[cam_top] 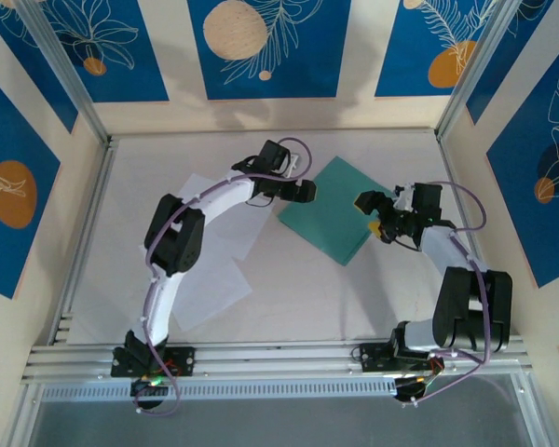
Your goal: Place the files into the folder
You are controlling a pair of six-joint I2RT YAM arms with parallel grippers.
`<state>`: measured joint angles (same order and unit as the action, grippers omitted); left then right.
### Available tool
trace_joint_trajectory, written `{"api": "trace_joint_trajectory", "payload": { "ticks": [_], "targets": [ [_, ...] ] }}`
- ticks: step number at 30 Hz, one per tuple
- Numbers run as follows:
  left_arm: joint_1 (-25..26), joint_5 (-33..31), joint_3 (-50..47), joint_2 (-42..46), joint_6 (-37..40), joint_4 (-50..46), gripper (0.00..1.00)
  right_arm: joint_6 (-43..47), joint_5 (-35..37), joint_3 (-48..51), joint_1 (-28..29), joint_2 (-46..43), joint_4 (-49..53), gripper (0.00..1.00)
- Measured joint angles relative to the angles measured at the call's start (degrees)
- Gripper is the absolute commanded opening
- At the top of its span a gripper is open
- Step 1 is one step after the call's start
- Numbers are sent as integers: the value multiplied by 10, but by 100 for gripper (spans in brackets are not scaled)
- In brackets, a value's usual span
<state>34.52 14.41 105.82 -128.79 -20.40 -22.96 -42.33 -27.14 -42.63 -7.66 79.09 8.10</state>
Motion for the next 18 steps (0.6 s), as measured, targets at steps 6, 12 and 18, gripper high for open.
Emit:
{"api": "trace_joint_trajectory", "payload": {
  "ticks": [6,12,18],
  "targets": [
    [0,21,20,-27,-8,-9,100,-2,-6,0,-5,31,-2,92],
    [0,41,28,-40,-19,-15,100,0,-1,-1,-6,66,-7,92],
    [0,58,36,-48,-24,-15,100,5,11,-17,-6,84,1,92]
  ]
}}
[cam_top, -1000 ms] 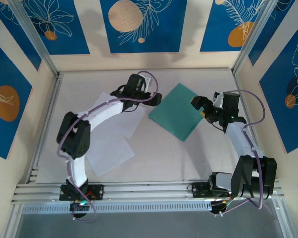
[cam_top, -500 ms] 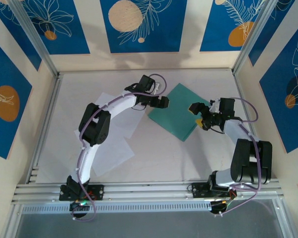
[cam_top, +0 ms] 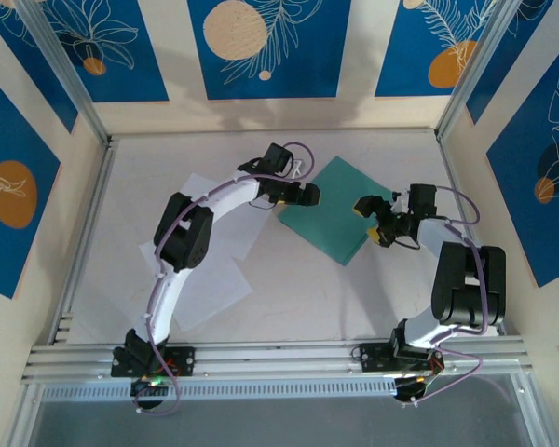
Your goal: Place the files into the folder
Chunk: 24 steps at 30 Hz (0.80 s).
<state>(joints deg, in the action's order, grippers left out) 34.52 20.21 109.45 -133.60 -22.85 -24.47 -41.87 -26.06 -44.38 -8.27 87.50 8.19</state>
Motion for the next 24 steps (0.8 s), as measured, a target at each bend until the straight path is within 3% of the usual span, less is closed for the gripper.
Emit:
{"api": "trace_joint_trajectory", "payload": {
  "ticks": [24],
  "targets": [
    [-1,23,1,-17,-13,-1,100,4,12,-8,0,57,-8,90]
  ]
}}
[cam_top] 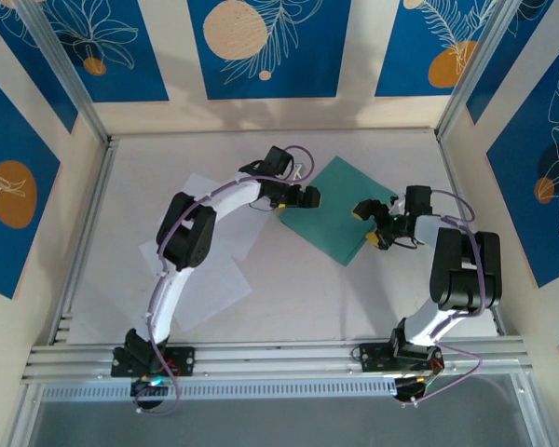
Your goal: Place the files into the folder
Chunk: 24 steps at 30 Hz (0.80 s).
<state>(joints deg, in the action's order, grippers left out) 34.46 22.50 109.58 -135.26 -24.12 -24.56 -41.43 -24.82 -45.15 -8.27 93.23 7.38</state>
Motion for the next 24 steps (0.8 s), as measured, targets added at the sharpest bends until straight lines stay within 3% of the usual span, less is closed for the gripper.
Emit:
{"api": "trace_joint_trajectory", "payload": {
  "ticks": [24],
  "targets": [
    [0,1,0,-1,0,0,100,6,1,-10,8,19,-8,89]
  ]
}}
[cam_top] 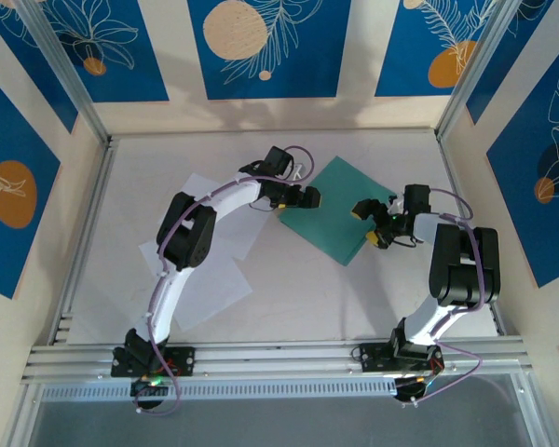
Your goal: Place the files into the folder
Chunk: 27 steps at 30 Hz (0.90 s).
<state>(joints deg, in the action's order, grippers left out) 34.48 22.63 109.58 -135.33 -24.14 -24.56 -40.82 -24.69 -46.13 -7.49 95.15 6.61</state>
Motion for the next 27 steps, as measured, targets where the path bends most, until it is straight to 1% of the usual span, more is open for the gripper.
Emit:
{"api": "trace_joint_trajectory", "payload": {
  "ticks": [1,10,13,15,17,19,20,21,23,24,27],
  "targets": [
    [0,2,0,0,0,0,100,0,-2,0,2,0,-4,87],
    [-2,8,0,0,-4,-5,100,-3,-40,0,7,-2,-54,86],
    [-3,11,0,-1,-9,-5,100,-4,-47,0,7,-20,-60,85],
    [-3,14,0,-1,-10,-8,100,-3,-47,-1,9,-40,-55,82],
    [-3,18,0,-1,-11,-11,100,-3,-47,-7,10,-59,-44,74],
    [-2,29,0,-1,-16,-11,100,1,-47,-17,13,-76,-37,72],
    [0,35,-2,-1,-20,-9,100,2,-47,-23,15,-84,-31,68],
    [1,42,-7,2,-26,-4,100,3,-47,-27,15,-89,-27,61],
    [3,51,-20,7,-33,4,100,6,-47,-34,16,-99,-18,55],
    [3,59,-26,10,-39,7,100,8,-47,-36,16,-102,-14,49],
    [3,75,-49,25,-56,21,100,16,-47,-42,16,-105,3,30]
  ]
}}
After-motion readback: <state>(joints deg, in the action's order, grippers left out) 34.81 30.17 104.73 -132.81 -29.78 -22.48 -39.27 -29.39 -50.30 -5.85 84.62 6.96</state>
